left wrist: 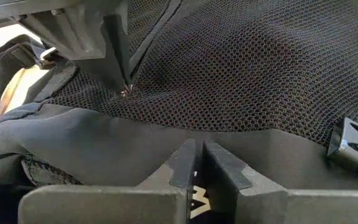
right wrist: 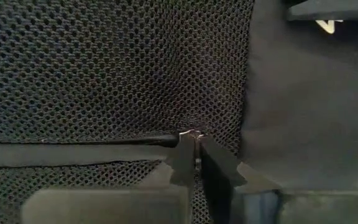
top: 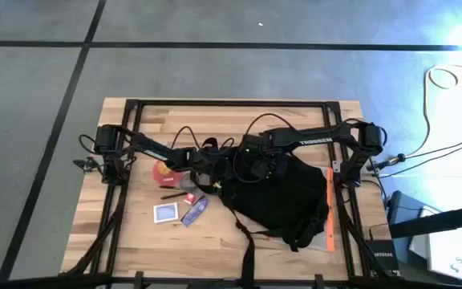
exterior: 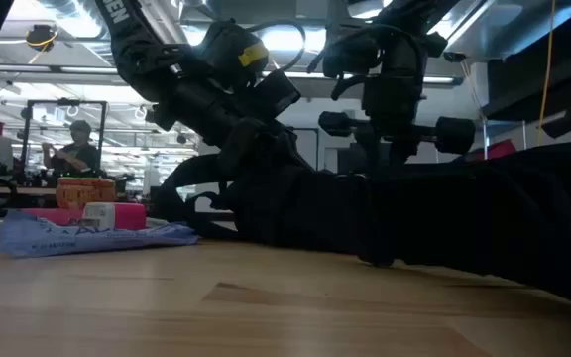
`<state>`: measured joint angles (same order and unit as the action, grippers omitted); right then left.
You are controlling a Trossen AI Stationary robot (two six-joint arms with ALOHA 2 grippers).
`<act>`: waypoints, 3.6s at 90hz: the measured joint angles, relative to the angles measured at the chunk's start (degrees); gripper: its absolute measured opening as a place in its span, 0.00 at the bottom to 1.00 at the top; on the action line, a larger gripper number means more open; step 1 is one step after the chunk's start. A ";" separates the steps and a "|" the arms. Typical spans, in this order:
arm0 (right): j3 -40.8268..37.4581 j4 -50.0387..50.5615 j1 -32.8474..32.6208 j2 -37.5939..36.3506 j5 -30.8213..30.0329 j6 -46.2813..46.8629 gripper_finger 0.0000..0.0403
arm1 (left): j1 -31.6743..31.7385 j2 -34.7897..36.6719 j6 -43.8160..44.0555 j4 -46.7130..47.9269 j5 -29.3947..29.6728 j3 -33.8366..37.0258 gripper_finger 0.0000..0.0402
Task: Unpack backpack
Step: Open the black backpack
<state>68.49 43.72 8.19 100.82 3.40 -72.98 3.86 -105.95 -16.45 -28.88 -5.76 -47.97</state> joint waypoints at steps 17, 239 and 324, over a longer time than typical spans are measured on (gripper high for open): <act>0.00 -0.72 -0.50 0.00 0.25 -0.84 0.01 | -0.02 0.00 0.00 0.02 0.00 0.00 0.04; -0.01 3.38 -3.98 -4.82 -1.52 6.09 0.00 | -0.39 -3.23 -1.14 3.11 0.95 -6.34 0.73; 0.09 8.70 -4.02 -4.79 0.35 9.93 0.00 | 1.08 -7.89 -1.69 3.48 2.78 -6.51 0.80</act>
<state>68.58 52.42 4.16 96.03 3.75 -63.04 4.94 -113.84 -18.14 -25.41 -2.98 -54.47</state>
